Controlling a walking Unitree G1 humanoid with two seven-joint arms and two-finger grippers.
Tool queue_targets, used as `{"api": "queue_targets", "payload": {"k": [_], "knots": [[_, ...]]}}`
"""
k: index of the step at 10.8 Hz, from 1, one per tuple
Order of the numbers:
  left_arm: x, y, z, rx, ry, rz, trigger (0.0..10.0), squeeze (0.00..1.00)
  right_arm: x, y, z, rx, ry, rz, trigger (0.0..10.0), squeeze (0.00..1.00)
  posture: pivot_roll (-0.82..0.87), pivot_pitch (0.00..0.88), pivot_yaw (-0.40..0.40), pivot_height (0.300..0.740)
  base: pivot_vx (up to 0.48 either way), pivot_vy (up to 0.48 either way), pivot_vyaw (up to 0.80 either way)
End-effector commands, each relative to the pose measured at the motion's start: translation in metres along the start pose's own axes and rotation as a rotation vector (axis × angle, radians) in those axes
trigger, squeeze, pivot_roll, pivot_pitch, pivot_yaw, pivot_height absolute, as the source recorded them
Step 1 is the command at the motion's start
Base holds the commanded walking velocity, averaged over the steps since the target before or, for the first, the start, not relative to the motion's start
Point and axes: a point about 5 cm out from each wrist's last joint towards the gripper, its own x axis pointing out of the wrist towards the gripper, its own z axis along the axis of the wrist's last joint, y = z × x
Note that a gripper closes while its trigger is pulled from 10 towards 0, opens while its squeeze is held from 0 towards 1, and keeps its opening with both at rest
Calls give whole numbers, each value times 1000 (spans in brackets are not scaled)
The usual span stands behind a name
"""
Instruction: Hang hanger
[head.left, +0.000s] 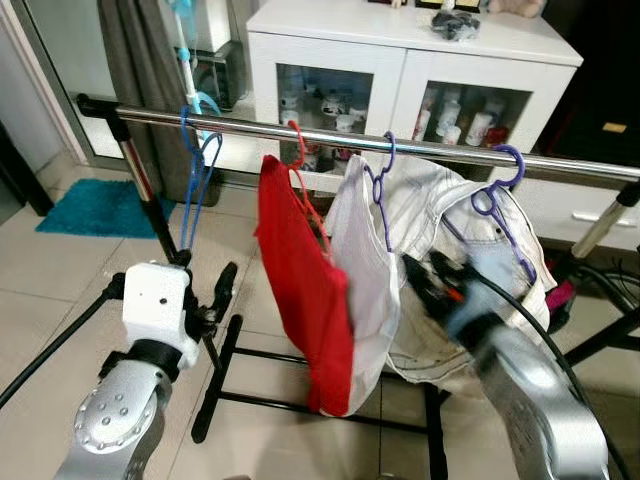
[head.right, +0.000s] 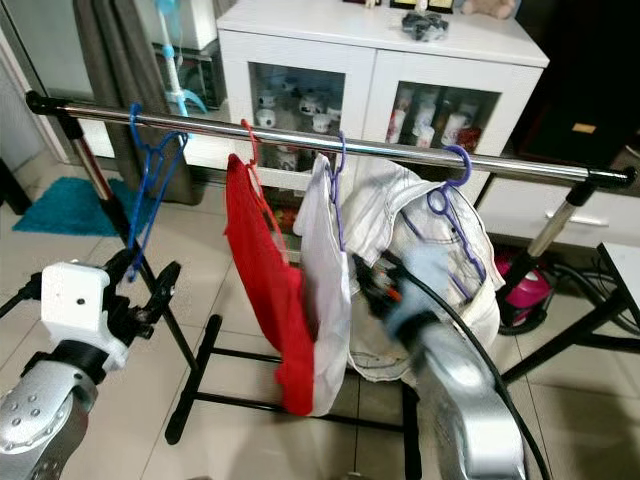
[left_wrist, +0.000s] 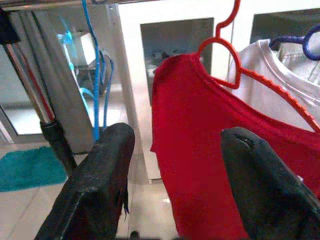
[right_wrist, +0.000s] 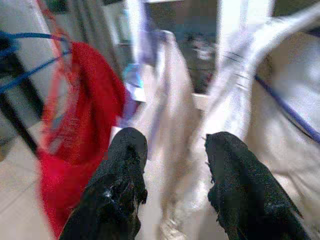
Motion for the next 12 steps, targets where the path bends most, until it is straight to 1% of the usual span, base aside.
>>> {"api": "queue_targets", "payload": {"k": [1,12], "knots": [[-2,6,-3,7,-7,12,10000,0,5,-1,4,-1,-7,-14,10000,0,-27,0,-5,740,0,0,0],[-2,7,-4,11,-7,14,10000,0,6,-1,3,-2,1,-17,10000,0,-27,0,-5,740,0,0,0]]}}
